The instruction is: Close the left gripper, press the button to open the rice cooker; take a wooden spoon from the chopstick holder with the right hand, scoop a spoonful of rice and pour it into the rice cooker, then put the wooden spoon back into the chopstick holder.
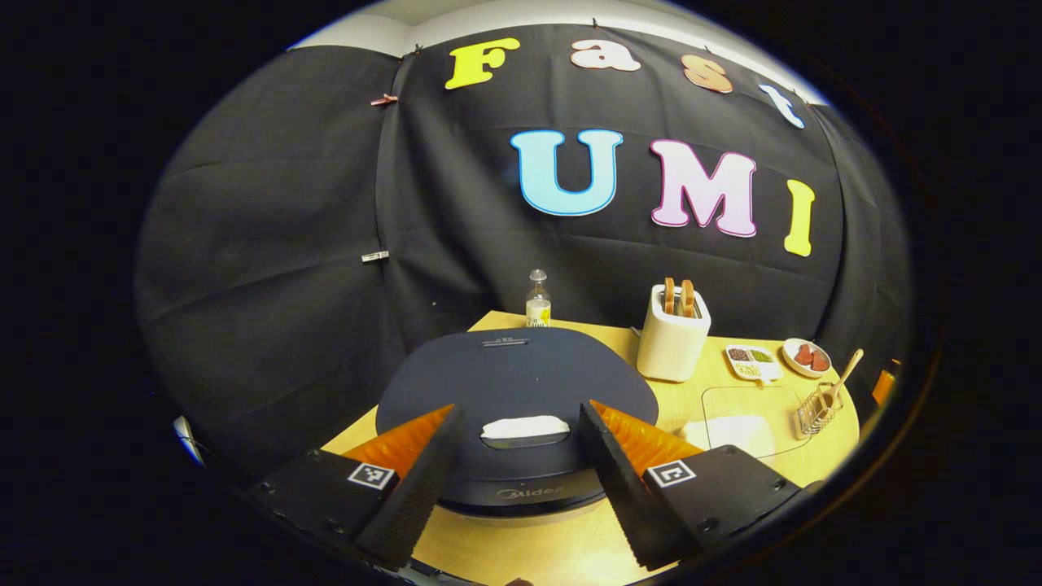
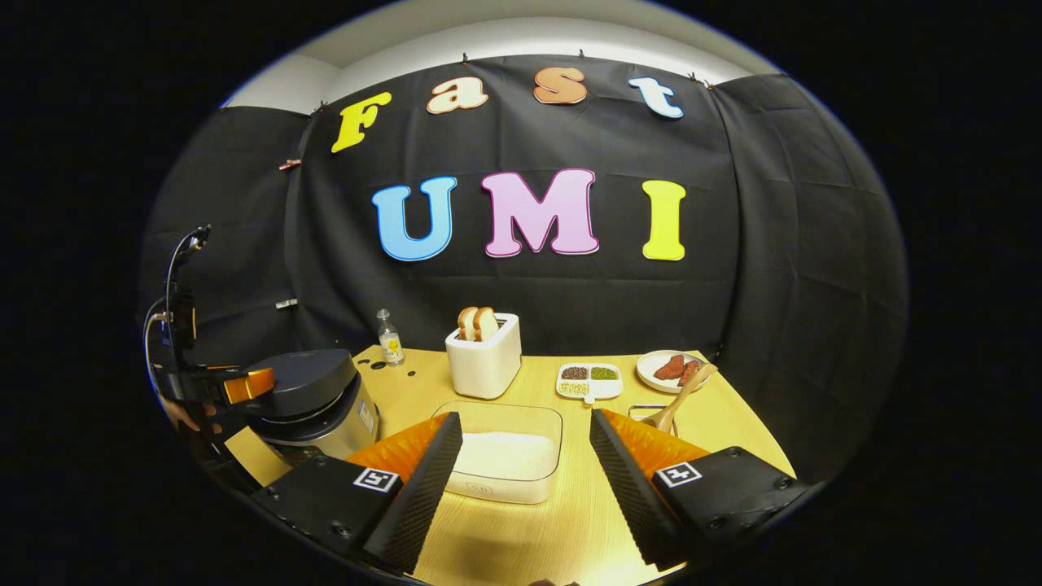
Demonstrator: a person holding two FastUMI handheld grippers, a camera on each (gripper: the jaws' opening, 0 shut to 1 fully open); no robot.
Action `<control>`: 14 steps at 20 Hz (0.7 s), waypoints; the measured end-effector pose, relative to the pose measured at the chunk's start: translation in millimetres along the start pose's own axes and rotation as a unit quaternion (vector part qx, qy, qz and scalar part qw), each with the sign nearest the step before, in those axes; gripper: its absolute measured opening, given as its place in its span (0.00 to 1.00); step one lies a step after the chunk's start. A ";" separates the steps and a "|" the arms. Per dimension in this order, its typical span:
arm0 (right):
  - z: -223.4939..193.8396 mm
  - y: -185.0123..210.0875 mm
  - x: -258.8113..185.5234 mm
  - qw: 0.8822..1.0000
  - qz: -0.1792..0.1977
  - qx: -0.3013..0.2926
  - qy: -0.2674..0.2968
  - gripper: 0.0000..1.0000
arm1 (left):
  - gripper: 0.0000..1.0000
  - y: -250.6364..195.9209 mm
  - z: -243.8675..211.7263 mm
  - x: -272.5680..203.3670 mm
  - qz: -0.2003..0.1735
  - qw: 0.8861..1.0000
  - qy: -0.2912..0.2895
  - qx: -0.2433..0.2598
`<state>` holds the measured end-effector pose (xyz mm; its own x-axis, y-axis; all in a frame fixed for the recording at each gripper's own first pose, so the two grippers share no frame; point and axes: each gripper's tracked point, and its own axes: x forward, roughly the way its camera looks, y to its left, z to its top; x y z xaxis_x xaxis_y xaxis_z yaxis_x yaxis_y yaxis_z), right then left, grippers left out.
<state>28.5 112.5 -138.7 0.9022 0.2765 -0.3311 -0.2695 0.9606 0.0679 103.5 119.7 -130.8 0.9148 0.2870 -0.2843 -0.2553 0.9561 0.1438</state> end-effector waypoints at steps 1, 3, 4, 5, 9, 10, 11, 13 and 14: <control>-0.6 -0.1 0.8 1.000 -0.001 -0.001 0.002 0.99 | 0.98 -0.4 -7.8 2.3 -0.002 1.000 0.009 -0.001; -2.7 -2.1 1.7 1.000 -0.004 -0.001 0.004 0.99 | 0.98 -1.7 -24.0 3.1 -0.002 1.000 0.025 0.006; -3.4 -2.6 1.8 1.000 -0.005 0.001 0.006 0.98 | 0.98 -1.6 -19.5 4.4 -0.002 1.000 0.013 0.013; -4.4 -2.9 2.4 1.000 -0.006 0.004 0.008 0.99 | 0.97 -2.7 -19.5 2.9 -0.002 1.000 0.011 0.015; -10.7 -3.2 4.2 1.000 -0.009 0.008 0.017 0.98 | 0.98 -1.4 -29.9 4.5 -0.007 1.000 0.019 0.012; -12.2 -3.2 3.7 1.000 -0.010 0.009 0.018 0.98 | 0.98 -2.0 -30.6 5.6 -0.009 1.000 0.012 0.016; -13.4 -3.8 3.9 1.000 -0.011 0.009 0.020 0.98 | 0.98 -2.1 -29.9 6.7 -0.011 1.000 0.009 0.016; -14.0 -4.9 4.6 1.000 -0.014 0.012 0.020 0.98 | 0.98 -2.0 -26.3 4.3 -0.016 1.000 0.002 0.018; -11.1 -7.5 4.3 1.000 -0.017 0.012 0.017 0.98 | 0.98 -2.7 -26.0 3.1 -0.022 1.000 0.001 0.020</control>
<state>30.7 106.2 -151.1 0.8986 0.2423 -0.3657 -0.2294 0.9701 0.0791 98.9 119.5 -156.8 0.9242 0.2452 -0.2927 -0.2026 0.9647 0.1683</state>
